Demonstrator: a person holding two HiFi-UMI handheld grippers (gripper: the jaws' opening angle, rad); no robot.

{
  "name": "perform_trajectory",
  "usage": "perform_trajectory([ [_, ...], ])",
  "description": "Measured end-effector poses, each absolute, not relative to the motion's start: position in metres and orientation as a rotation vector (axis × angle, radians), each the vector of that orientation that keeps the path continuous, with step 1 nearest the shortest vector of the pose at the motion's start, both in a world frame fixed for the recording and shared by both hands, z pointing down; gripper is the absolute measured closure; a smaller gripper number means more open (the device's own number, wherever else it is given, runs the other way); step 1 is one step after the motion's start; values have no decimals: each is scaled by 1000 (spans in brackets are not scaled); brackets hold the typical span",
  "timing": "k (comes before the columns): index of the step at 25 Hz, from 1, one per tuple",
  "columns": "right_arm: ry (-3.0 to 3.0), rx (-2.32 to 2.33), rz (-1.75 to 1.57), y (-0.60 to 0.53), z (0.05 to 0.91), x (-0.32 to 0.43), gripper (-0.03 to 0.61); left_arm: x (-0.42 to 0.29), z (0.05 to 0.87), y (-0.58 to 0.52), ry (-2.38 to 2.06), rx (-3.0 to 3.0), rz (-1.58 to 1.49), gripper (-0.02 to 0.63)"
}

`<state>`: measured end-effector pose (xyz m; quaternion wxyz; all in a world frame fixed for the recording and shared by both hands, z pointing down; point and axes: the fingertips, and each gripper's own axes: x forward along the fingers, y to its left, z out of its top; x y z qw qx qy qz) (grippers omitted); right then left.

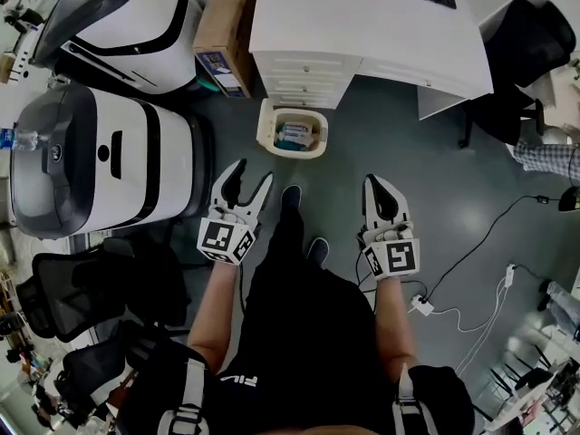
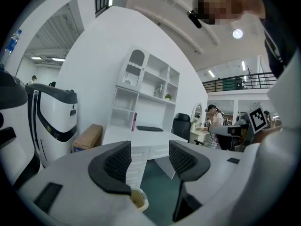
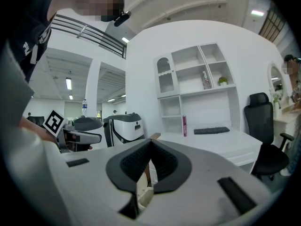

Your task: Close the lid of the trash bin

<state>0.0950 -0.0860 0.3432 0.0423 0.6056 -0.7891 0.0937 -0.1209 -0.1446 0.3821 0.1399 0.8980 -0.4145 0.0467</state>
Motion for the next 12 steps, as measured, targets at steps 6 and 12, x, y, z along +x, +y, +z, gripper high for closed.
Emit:
perform_trajectory([
  [6,-2400,1768,244,-124,377,76,572,-131,442,-189,-1182,2539,223,356],
  [12,-2384,1795,314,-150,434,70,574,-131,507,-219,-1164,2538,306,356],
])
